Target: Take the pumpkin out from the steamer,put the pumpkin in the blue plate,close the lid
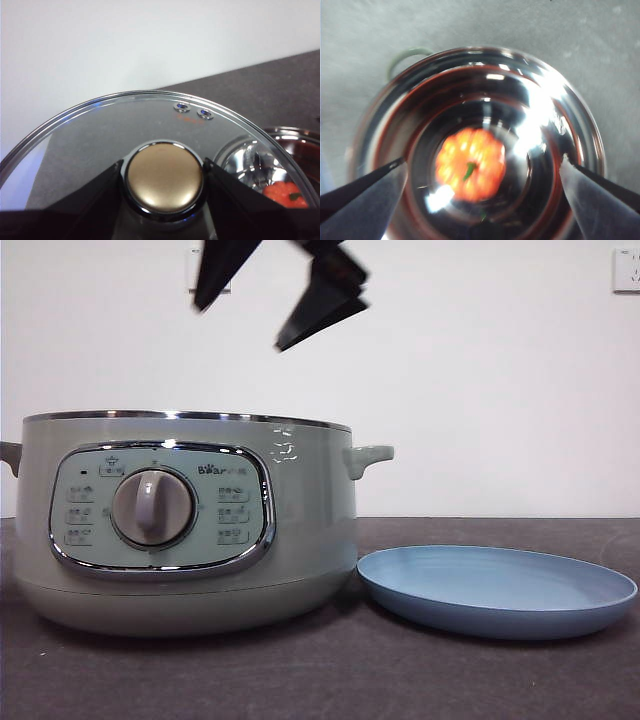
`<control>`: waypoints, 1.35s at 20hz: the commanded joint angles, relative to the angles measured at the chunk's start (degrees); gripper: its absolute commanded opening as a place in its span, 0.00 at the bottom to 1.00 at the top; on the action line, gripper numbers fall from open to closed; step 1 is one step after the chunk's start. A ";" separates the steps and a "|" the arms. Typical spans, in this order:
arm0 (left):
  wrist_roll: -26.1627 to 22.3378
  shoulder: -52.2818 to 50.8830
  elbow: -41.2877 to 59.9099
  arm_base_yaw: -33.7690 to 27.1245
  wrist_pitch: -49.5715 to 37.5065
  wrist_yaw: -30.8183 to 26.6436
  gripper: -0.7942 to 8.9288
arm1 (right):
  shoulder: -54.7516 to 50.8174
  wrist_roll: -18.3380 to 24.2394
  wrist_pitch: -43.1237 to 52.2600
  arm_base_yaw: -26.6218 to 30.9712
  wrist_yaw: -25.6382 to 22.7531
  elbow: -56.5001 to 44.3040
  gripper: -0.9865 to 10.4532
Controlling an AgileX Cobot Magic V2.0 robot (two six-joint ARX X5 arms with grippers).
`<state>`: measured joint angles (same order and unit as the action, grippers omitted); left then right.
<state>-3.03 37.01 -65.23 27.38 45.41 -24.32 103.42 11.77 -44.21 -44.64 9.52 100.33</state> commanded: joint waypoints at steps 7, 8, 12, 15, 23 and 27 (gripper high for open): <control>-0.70 -0.42 -0.94 -0.11 -2.27 -0.11 0.07 | 13.29 4.59 -1.07 -3.13 -2.40 3.87 0.53; -0.70 -0.42 -0.94 -0.11 -2.25 -0.11 0.07 | 14.43 4.63 -1.03 -3.21 -2.38 3.87 0.53; -0.68 -0.42 -0.94 -0.11 -2.23 -0.09 0.07 | 17.90 4.63 -0.55 -3.21 -1.97 3.87 0.53; -0.68 -0.42 -0.94 -0.11 -2.23 -0.07 0.07 | 18.21 4.59 -0.46 -3.50 -2.03 3.87 0.46; -0.68 1.33 -0.94 -0.09 -2.49 0.52 0.07 | 9.38 4.17 -5.60 -3.08 -2.54 3.89 0.08; -0.68 4.66 -0.94 -0.07 -4.24 0.81 0.07 | -1.25 -0.13 -20.92 2.08 -2.64 3.87 0.08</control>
<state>-3.01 42.54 -65.25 27.40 44.14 -23.27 101.32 13.13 -66.00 -42.17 7.03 104.22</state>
